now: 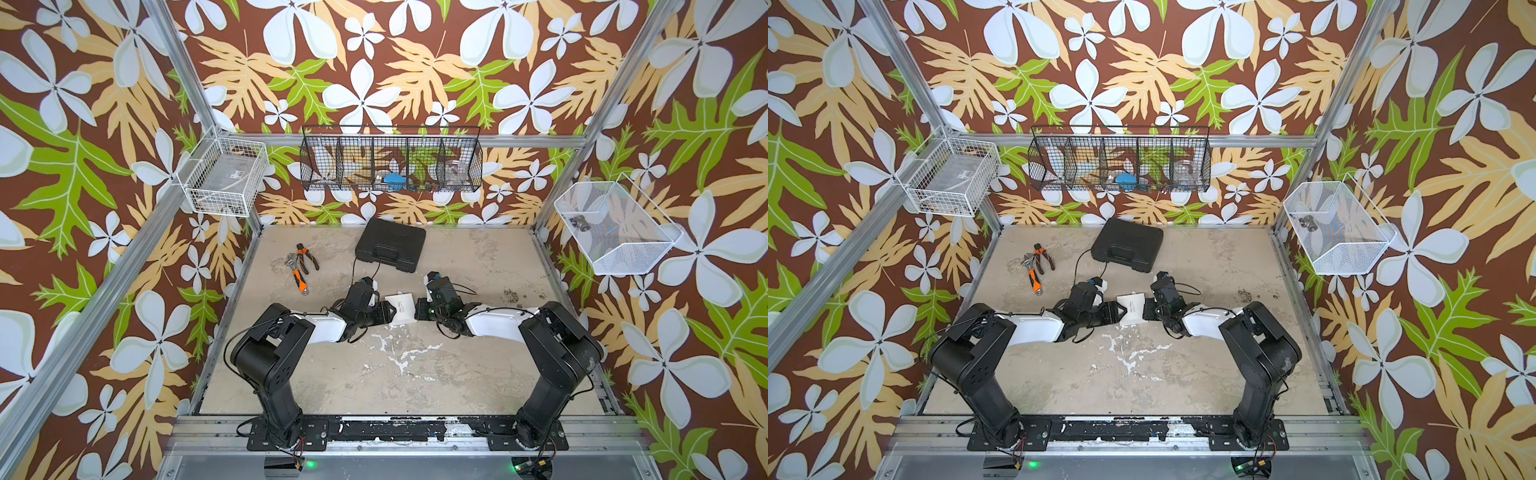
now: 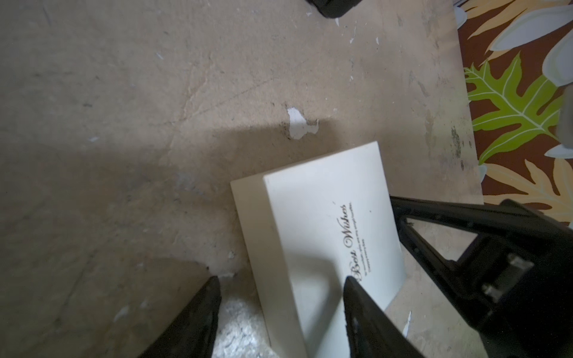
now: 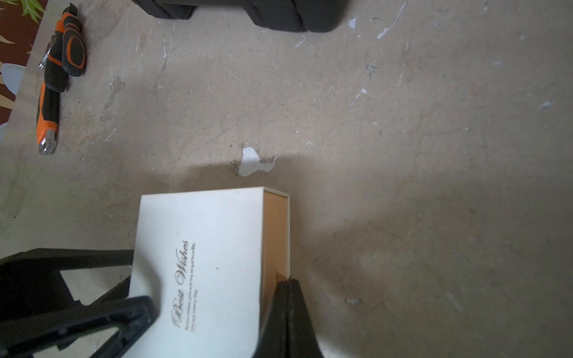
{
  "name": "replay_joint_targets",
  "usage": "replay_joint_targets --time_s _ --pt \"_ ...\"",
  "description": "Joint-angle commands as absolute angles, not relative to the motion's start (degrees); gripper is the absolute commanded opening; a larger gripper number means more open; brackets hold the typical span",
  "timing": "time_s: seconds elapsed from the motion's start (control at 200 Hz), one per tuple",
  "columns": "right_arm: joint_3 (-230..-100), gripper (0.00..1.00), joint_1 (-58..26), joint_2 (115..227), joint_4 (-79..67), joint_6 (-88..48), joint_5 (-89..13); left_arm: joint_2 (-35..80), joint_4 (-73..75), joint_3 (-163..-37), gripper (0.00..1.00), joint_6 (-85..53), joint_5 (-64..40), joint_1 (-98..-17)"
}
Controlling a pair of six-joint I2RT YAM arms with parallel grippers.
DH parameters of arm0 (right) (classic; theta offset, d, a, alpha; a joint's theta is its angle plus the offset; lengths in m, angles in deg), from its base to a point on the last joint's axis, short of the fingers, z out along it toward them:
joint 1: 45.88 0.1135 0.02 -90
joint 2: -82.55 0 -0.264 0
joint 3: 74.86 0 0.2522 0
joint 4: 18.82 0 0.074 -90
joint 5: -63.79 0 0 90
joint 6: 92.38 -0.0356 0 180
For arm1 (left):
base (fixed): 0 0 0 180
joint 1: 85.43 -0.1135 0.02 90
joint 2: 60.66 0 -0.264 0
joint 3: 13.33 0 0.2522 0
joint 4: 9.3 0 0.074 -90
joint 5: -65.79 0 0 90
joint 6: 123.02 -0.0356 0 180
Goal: Place the earrings into the drawer-style jewelry box
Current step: Open the drawer in the jewelry box.
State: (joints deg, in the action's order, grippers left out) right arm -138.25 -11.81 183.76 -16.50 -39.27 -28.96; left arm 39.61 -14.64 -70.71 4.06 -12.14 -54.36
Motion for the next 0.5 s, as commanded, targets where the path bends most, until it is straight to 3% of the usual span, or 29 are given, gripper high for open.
replay_joint_targets --time_s 0.0,0.495 --pt "-138.2 0.0 -11.7 183.05 -15.81 -38.25 -27.07 40.18 -10.24 -71.54 0.6 2.69 -15.71 -54.37" --pt "-137.71 0.0 -11.86 182.04 -14.6 -36.92 -23.42 39.84 -8.51 -72.18 0.6 1.64 -16.99 -54.36"
